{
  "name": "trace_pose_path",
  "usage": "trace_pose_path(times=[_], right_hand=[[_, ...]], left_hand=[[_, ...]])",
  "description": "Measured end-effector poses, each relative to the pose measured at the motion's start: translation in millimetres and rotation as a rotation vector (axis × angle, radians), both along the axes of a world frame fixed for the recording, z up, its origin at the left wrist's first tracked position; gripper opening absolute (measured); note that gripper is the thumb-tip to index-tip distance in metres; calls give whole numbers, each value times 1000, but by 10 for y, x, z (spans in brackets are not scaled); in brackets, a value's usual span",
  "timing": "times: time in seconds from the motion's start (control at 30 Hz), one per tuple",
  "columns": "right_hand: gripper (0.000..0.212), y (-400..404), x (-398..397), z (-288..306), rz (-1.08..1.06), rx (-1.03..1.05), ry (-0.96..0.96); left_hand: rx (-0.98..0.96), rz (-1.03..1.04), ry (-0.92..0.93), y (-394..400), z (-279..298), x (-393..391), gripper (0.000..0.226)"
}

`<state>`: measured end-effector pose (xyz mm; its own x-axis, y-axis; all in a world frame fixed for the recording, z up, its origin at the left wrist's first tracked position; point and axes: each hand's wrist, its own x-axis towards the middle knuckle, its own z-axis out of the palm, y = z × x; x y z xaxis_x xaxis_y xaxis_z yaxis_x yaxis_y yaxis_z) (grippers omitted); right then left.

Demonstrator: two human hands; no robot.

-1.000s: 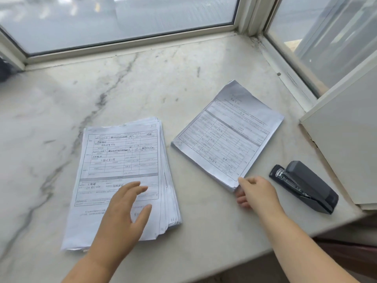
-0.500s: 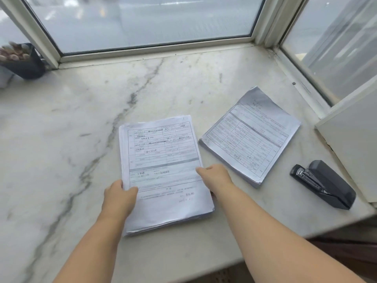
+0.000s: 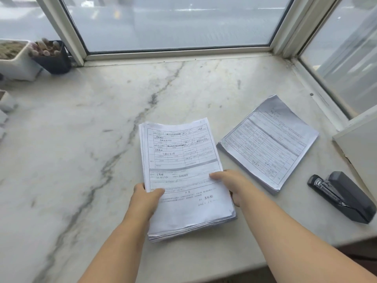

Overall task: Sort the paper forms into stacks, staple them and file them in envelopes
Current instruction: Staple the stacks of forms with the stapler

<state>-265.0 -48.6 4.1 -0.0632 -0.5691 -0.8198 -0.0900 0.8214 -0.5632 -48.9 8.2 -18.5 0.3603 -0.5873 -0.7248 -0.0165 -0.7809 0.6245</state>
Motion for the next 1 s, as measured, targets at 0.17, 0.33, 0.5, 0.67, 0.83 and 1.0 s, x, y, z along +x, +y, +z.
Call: trace_pose_path(times=[0.17, 0.33, 0.5, 0.67, 0.83, 1.0], right_hand=[[23, 105, 14, 183, 128, -154, -188], [27, 147, 8, 522, 165, -488, -304], [32, 222, 181, 657, 154, -738, -116], [26, 292, 288, 522, 140, -807, -76], [36, 229, 345, 402, 13, -784, -185], [27, 151, 398, 510, 15, -769, -184]], left_hand=[[-65, 211, 331, 27, 104, 151, 24], [-557, -3, 124, 35, 446, 260, 40], [-914, -6, -195, -44, 665, 217, 43], [-903, 33, -182, -3, 482, 203, 51], [-838, -32, -190, -4, 305, 231, 51], [-920, -25, -172, -40, 485, 192, 40]])
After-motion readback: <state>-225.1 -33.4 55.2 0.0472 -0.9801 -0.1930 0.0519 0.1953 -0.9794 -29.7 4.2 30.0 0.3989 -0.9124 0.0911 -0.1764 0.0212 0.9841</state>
